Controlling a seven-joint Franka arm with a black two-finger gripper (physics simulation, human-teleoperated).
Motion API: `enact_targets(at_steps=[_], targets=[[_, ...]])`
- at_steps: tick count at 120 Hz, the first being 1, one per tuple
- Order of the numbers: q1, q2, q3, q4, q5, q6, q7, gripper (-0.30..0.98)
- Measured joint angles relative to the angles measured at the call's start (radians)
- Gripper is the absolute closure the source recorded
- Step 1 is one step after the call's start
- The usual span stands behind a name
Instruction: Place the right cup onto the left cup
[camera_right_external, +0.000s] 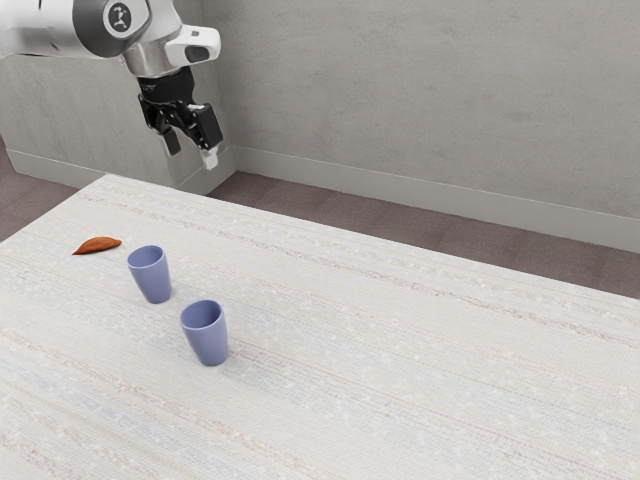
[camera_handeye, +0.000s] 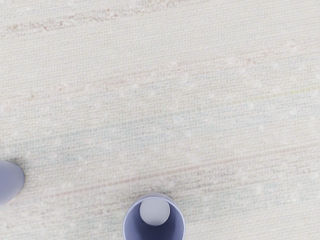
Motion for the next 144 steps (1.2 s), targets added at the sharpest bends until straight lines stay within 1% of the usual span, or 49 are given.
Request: enact_targets(at_steps=[26, 35, 57, 97, 120, 144], targets=[[0.004, -0.002, 0.0, -0.004, 0.004, 0.005, 0.008, 0.0], [0.004, -0.01, 0.0, -0.035, 0.002, 0.006, 0.009, 0.0], [0.01, -0.115, -0.007, -0.262, -0.016, 0.076, -0.002, 0.0], [0.0, -0.18, -0.041, -0.528, -0.046, 0.223, -0.056, 0.0], [0.003, -0.131, -0.042, -0.617, -0.055, 0.338, -0.08, 0.0], [0.003, -0.068, -0.04, -0.652, -0.074, 0.44, -0.098, 0.0]])
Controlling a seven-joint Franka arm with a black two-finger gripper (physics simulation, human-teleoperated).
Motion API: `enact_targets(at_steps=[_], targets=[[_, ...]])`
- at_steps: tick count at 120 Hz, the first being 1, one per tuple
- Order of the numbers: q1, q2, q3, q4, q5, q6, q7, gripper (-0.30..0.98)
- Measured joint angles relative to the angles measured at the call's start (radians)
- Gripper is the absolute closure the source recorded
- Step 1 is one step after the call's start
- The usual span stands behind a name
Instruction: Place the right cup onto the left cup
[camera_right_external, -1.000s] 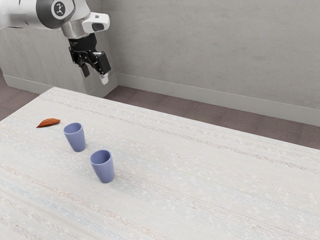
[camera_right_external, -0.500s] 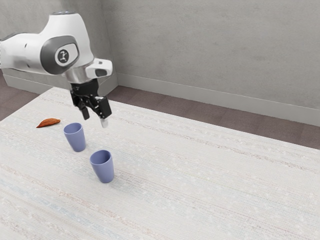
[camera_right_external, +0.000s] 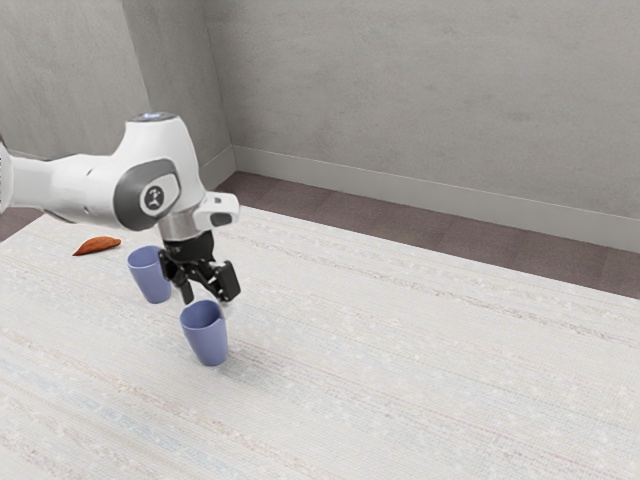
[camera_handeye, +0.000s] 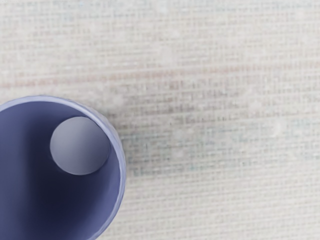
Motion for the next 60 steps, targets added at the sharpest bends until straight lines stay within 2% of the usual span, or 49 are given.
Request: enact_targets(at_steps=[60], targets=[[0.0, 0.152, 0.0, 0.006, -0.004, 0.151, -0.025, 0.0]])
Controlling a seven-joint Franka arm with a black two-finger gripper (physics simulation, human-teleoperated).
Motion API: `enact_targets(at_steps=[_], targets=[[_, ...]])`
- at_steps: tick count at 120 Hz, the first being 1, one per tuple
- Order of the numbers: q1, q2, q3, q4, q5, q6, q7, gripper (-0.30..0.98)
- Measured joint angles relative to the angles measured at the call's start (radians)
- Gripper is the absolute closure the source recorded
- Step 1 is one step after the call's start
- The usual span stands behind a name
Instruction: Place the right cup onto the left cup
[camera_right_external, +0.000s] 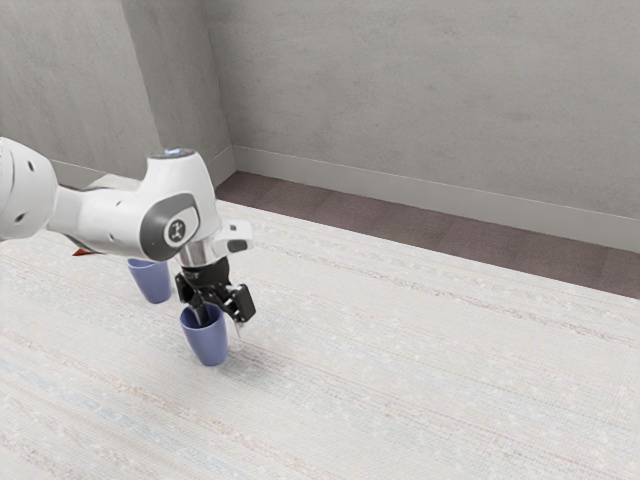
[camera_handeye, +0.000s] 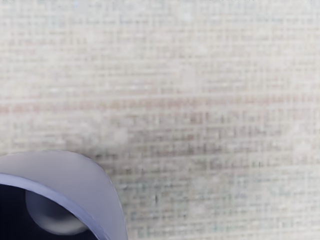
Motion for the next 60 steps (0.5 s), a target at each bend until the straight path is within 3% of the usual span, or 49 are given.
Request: enact_targets(at_steps=[12, 36, 60], targets=[[0.0, 0.015, 0.0, 0.0, 0.001, 0.016, -0.003, 0.03], [0.0, 0.019, 0.001, -0.001, 0.005, 0.033, -0.008, 0.5], [0.0, 0.03, 0.003, 0.001, 0.019, 0.039, -0.011, 0.7]])
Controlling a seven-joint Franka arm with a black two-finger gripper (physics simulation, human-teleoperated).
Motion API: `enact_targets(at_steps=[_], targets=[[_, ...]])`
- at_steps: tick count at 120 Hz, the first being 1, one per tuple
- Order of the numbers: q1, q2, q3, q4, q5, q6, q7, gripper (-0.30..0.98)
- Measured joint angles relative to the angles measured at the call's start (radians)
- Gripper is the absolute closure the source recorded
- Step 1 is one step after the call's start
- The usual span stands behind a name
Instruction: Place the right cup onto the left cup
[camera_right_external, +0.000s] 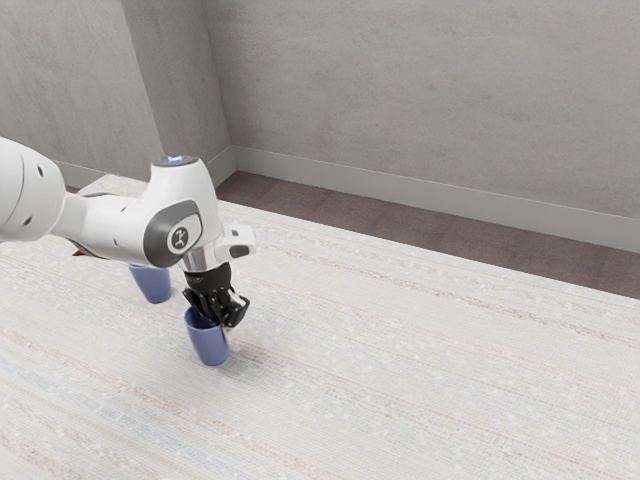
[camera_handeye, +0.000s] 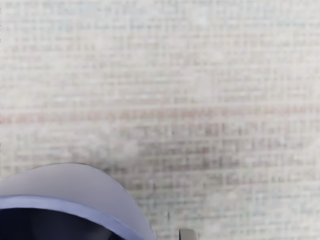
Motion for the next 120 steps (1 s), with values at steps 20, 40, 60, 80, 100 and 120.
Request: enact_targets(at_steps=[20, 40, 60, 80, 100, 120], targets=[[0.0, 0.001, 0.001, 0.001, 0.018, 0.006, -0.008, 0.76], [0.001, -0.023, 0.002, 0.001, 0.04, 0.004, -0.013, 0.77], [0.008, -0.094, 0.002, 0.001, 0.051, -0.021, -0.017, 0.78], [-0.007, -0.177, 0.033, 0.041, 0.054, -0.109, -0.016, 0.78], [-0.044, -0.217, 0.101, 0.084, 0.055, -0.205, -0.01, 0.78], [0.007, -0.229, 0.161, 0.154, 0.069, -0.283, 0.002, 0.78]])
